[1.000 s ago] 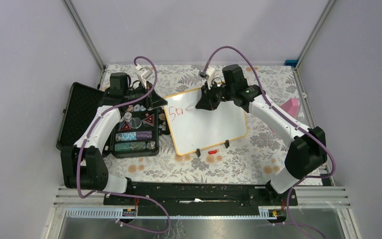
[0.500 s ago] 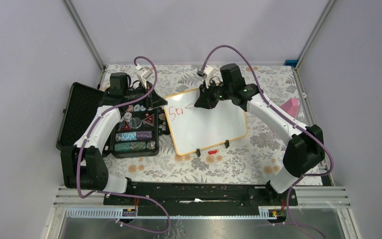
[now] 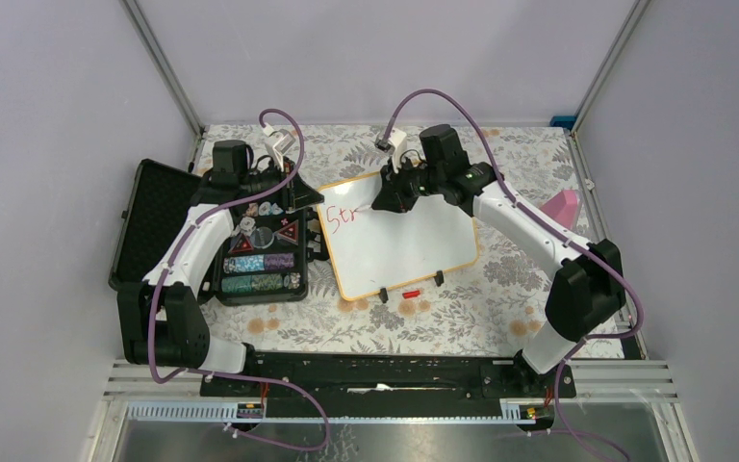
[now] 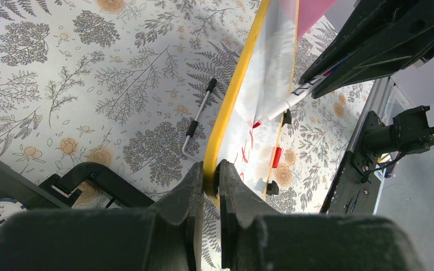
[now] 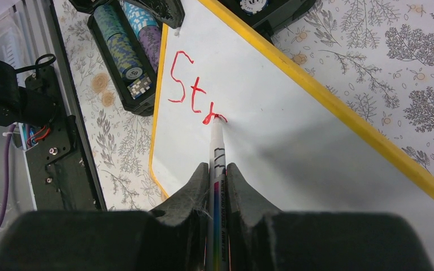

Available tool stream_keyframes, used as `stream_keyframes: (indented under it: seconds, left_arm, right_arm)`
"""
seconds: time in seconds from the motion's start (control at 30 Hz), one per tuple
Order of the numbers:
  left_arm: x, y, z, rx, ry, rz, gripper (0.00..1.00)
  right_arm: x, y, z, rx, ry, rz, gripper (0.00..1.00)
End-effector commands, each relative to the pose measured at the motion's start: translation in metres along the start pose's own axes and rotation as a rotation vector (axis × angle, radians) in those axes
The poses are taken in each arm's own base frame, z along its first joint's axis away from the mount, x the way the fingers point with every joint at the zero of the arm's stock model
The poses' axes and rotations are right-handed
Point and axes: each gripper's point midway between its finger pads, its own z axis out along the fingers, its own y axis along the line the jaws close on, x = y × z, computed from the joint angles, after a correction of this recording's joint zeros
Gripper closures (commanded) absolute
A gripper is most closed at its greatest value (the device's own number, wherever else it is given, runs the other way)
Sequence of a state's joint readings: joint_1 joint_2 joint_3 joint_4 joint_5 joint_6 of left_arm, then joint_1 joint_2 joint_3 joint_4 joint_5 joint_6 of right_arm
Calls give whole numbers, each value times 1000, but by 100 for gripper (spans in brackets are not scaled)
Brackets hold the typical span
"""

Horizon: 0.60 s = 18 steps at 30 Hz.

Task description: Write a sentence on the whiteboard

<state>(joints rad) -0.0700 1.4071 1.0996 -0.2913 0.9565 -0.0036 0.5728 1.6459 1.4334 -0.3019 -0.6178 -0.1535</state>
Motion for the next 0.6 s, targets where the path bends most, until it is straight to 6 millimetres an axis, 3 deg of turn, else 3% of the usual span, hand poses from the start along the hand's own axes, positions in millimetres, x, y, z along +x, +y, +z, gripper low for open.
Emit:
stream_keyframes:
  seconds: [0.0,0.57]
  left_arm:
    - [8,-2,4,-9,35,36,100]
    - [8,-1,4,-10,36,35,100]
  right_arm:
    - [-11,1,1,6,-27,-49,100]
    - [2,1,-4,24,4,-60,100]
